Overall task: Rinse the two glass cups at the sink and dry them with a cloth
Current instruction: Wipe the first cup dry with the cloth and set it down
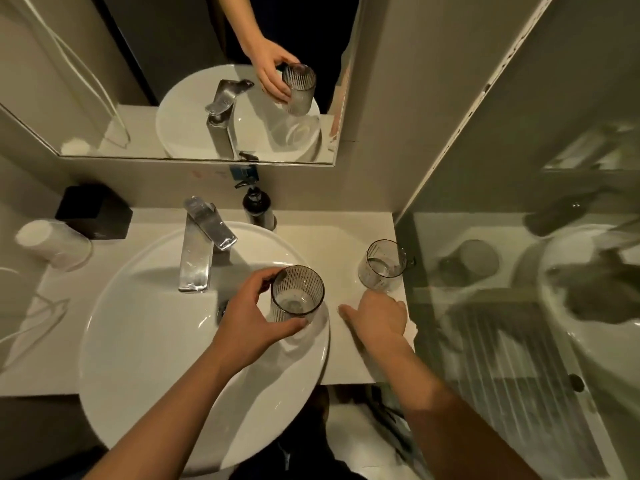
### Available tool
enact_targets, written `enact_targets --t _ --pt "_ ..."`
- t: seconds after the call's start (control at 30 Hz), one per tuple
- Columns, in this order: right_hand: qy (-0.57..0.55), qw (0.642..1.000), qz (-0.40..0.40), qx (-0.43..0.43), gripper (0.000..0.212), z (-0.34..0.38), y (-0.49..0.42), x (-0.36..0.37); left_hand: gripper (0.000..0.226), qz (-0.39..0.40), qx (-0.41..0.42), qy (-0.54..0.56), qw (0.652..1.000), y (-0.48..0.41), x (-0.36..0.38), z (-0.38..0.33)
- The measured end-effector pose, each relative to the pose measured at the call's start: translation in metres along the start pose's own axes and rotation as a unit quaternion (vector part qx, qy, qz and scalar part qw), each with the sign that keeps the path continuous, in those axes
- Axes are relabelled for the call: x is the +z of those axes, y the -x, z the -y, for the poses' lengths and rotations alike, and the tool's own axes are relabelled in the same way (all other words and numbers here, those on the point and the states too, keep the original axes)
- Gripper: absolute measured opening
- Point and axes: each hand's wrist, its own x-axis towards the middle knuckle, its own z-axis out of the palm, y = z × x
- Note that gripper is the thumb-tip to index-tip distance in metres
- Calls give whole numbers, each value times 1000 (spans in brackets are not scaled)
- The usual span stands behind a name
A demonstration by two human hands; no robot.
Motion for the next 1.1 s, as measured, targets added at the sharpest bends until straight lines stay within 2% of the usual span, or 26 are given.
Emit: enact_targets --t 0.07,0.13,0.2,0.27,0.4,0.5,0.6,0.67,0.77,0.87,0.93,1.0,1.03,1.1 --pt "44 999 2 -1 51 3 -4 15 83 -12 2 -6 1000 6 -6 1" --pt "67 998 -17 -2 41 2 -8 27 83 -20 -1 -8 1000 12 -10 1" --pt "68 997 -35 -4 29 -1 -11 30 82 -27 -3 -7 1000 17 -13 1" --pt "51 998 -36 -5 26 -8 -12 29 80 -29 -1 -8 1000 22 -15 2" --pt "-79 995 -45 29 23 -22 8 7 83 -15 -5 -2 1000 31 -17 5" --pt "-204 972 -112 24 20 -33 44 -25 83 4 12 -5 1000 35 -21 2" --pt "-353 922 -155 -28 15 -34 94 -78 82 30 30 -10 999 39 -25 -2" --pt "-439 879 -170 -74 21 -23 128 -121 82 45 39 -12 998 40 -28 -3" --pt "-538 812 -179 -136 22 -1 166 -166 83 62 51 -9 997 43 -32 -6" --pt "-642 730 -162 -170 16 23 187 -178 81 73 65 -3 995 45 -36 -7" --pt "-716 666 -130 -166 15 40 196 -169 80 78 69 10 995 49 -40 -8" --pt "-766 619 -96 -140 17 53 200 -152 76 88 64 26 994 53 -45 -11" --pt "-780 610 -79 -119 17 58 201 -143 73 92 64 34 993 54 -48 -11" --pt "-787 612 -40 -68 17 64 203 -124 77 93 75 55 991 56 -54 -9"
